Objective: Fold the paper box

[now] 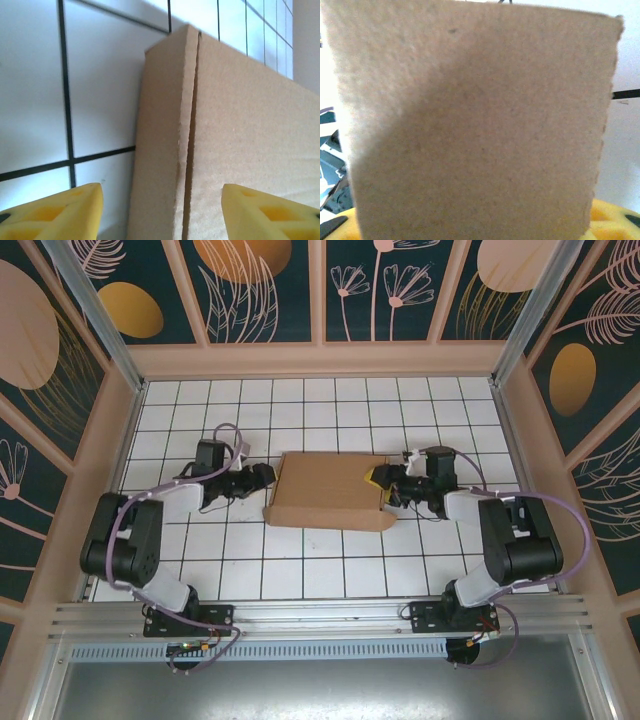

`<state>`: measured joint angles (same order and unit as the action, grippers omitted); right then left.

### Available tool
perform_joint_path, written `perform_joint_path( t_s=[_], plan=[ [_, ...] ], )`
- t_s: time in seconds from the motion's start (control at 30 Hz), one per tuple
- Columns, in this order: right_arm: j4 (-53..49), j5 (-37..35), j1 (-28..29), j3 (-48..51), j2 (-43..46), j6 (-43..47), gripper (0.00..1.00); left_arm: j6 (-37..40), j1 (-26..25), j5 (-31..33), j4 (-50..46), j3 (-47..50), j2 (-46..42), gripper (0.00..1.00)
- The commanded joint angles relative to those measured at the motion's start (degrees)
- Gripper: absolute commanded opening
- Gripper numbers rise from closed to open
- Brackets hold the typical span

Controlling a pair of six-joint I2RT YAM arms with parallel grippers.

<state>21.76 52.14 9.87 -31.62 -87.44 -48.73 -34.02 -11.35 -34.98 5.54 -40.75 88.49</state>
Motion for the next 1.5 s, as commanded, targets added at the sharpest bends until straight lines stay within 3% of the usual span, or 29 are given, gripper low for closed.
perform_joint_path(
  t_s=[0.0, 0.1, 0.17, 0.23, 0.33, 0.57, 0.77, 1.17, 1.47],
  plan=[
    [-1.8, 0.6, 0.2, 0.8, 3.9, -2.1, 0.44, 3.0, -0.1, 12.2, -5.9, -1.9, -7.6, 0.64],
    [-4.7, 0.7, 0.2, 1.1, 4.9, -2.5, 0.44, 7.8, -3.3, 25.0, -7.6, -2.1, -15.0, 0.64],
    [-5.8, 0.8, 0.3, 1.4, 5.5, -2.9, 0.44, 14.9, -9.7, 35.8, -8.6, -2.6, -18.9, 0.64],
    [-7.0, 0.4, 0.3, 1.6, 6.3, -3.3, 0.44, 19.9, -15.3, 41.7, -6.8, -1.4, -22.3, 0.64],
    [-7.7, 0.1, 0.3, 2.0, 7.2, -4.9, 0.44, 25.3, -21.1, 43.0, -6.0, -0.2, -25.7, 0.66],
    [-7.1, 2.0, 0.5, 1.7, 7.6, -10.8, 0.43, 45.7, -36.1, 37.3, -12.2, -2.3, -23.0, 0.74],
    [-5.9, 3.1, 0.7, 0.4, 8.8, -14.0, 0.43, 50.0, -38.2, 31.2, -16.5, -6.4, -18.0, 0.71],
    [2.4, 5.5, 3.1, 0.8, 11.6, -23.9, 0.43, 58.8, -42.6, 47.0, -9.7, -6.5, -12.5, 0.73],
    [4.8, 5.9, 3.3, 1.5, 13.9, -28.1, 0.43, 71.2, -43.3, 49.4, -9.3, -3.9, -14.5, 0.75]
  ],
)
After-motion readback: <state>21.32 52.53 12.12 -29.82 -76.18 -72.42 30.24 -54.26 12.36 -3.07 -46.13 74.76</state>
